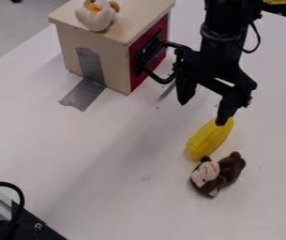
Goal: Put the thing on the left bottom side of the yellow object
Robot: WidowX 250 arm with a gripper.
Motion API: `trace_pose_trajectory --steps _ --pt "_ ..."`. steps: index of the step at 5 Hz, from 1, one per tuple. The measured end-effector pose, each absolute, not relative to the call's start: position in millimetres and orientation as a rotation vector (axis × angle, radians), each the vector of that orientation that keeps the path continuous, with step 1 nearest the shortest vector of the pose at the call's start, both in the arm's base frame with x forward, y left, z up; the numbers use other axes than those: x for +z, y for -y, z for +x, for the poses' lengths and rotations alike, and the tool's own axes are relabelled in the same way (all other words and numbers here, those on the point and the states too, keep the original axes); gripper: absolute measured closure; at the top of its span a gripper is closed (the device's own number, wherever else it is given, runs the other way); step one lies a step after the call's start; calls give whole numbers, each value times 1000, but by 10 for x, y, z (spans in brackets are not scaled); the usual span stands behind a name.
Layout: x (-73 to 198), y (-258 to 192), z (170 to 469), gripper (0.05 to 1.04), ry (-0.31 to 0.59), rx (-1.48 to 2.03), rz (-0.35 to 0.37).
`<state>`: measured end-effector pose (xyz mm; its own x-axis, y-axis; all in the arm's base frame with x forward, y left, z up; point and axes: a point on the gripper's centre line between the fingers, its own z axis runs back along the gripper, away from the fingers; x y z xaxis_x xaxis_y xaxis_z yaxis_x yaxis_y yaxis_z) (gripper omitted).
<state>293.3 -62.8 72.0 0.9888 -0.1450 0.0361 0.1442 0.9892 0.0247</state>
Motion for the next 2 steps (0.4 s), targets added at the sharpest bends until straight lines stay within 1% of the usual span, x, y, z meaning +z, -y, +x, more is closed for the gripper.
trace_pose_trajectory --steps 1,2 --pt "638 621 2891 84 7 -145 25" --pt "584 902 2773 84 -9 -204 17"
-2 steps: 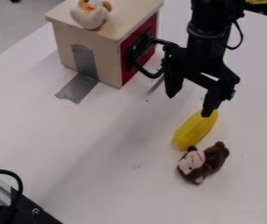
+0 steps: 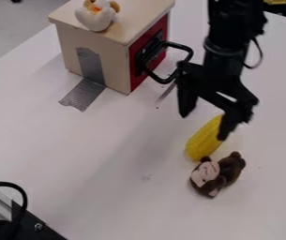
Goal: Put the thing on the left bottom side of the yellow object
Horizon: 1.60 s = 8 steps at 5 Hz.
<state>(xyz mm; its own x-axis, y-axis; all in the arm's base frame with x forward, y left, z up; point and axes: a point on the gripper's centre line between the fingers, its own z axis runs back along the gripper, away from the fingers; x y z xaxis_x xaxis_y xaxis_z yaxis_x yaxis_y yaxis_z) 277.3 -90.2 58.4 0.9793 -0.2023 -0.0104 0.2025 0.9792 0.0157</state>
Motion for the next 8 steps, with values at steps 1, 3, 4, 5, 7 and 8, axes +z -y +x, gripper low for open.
trace_pose_trajectory --steps 1,3,4,5,7,8 --pt "575 1266 2647 84 5 -296 26" --pt "129 1383 2450 84 -101 -356 72" --pt "-7 1318 2462 85 -121 -370 121" --pt "-20 1279 2509 133 -105 -391 165" --pt "-98 1274 2495 680 -114 -385 145" --pt "-82 1265 2459 888 -118 -381 124"
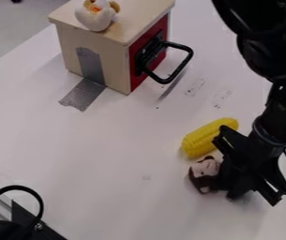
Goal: Put the thing on the left bottom side of the yellow object
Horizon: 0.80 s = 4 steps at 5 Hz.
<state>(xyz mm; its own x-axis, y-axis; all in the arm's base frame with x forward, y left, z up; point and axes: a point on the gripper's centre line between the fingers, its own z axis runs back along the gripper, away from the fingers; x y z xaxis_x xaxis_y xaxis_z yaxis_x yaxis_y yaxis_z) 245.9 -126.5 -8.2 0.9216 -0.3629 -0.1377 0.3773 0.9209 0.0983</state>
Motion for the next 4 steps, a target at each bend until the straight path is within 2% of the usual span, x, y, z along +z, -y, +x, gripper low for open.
trace_pose_trajectory --steps 1,2,3,4 --pt "-42 1192 2417 1005 -119 -387 89" --pt "84 1066 2266 1029 -167 -383 74" --pt "523 1014 2271 1029 -107 -376 28" --pt "961 908 2218 1029 -50 -368 15"
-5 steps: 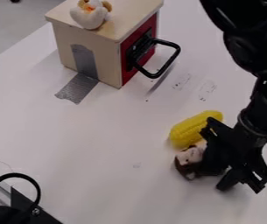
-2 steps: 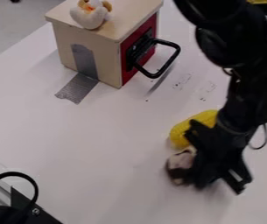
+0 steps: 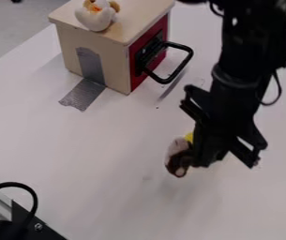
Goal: Put the thing on the left bottom side of the yellow object
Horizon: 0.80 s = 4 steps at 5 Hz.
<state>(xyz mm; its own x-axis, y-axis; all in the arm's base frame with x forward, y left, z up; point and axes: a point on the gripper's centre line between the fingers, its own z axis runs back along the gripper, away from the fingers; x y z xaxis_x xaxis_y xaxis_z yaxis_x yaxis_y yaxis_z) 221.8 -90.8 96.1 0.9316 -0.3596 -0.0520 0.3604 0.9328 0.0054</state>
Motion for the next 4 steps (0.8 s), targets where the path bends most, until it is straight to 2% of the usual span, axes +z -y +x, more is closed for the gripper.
trace_pose_trajectory --steps 1,2,3,4 --pt "1254 674 2233 1029 -13 -309 27" --pt "1200 239 2262 1029 -31 -208 69" --pt "989 -192 2205 1029 -78 -113 104" --pt "799 -625 2090 1029 -114 -27 109"
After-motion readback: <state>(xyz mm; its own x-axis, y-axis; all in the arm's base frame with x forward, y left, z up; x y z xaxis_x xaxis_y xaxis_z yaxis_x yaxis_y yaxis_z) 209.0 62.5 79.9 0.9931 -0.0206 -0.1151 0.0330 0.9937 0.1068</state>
